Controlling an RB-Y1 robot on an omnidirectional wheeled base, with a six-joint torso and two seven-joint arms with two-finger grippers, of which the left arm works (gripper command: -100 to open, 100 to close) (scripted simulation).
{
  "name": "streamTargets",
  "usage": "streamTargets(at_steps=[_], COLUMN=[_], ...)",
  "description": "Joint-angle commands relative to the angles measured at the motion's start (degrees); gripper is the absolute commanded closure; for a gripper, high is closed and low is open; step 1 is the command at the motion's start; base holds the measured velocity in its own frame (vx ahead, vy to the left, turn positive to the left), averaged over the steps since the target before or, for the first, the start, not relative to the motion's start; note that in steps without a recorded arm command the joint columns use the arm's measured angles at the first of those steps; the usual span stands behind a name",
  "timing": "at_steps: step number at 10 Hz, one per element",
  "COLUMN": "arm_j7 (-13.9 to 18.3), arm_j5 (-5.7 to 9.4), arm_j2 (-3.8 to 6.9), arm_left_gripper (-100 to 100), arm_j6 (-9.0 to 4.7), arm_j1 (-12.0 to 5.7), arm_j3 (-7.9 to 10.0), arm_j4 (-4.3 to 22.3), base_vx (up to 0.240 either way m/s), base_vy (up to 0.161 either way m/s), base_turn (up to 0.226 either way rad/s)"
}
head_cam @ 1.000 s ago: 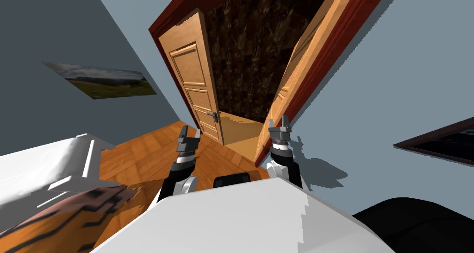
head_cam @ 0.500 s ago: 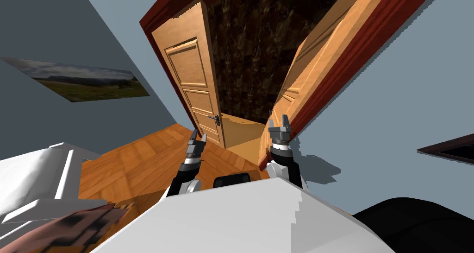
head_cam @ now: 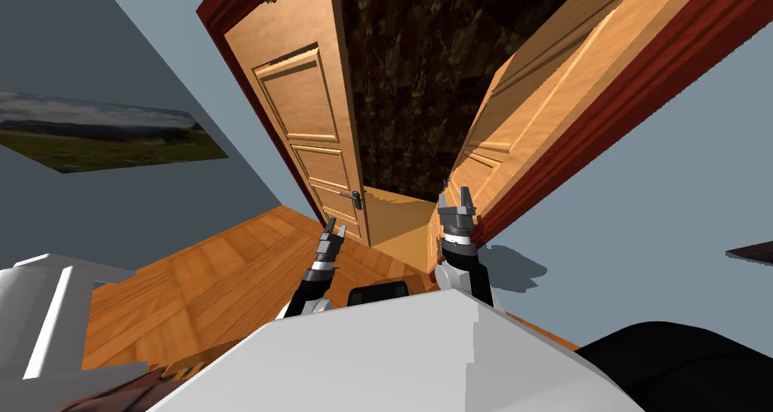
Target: Push the door open
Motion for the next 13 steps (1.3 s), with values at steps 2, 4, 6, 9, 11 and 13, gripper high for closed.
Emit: streamTargets(at_steps=[2,4,6,9,11,13], arm_j7=[-0.5,-0.8,-1.1,-1.4,-1.7,-1.9], arm_j5=[-0.17,-0.27,-0.38,-0.52,-0.6,-0.67], arm_j2=[1.0,1.71,2.4,3.33,3.85,4.32], arm_left_gripper=[-100,-100,-100,-100,-100,-100], arm_j6=[1.21,1.82,2.41,3.22,3.69,4.12], arm_j1=[0.18,0.23,0.28,0.35,0.39,0.43], arm_j3=[-2.06,-3.51,-4.92,-6.86,-7.98,-9.01], arm_j4=[1.9,3.6,5.2,7.4,8.7,9.8], base_vx=[0.182,0.142,0.173,0.162,0.143,0.167], base_vy=[0.18,0.169,0.165,0.181,0.162,0.151], base_turn=[-0.091,-0.078,-0.084,-0.076,-0.069,-0.059])
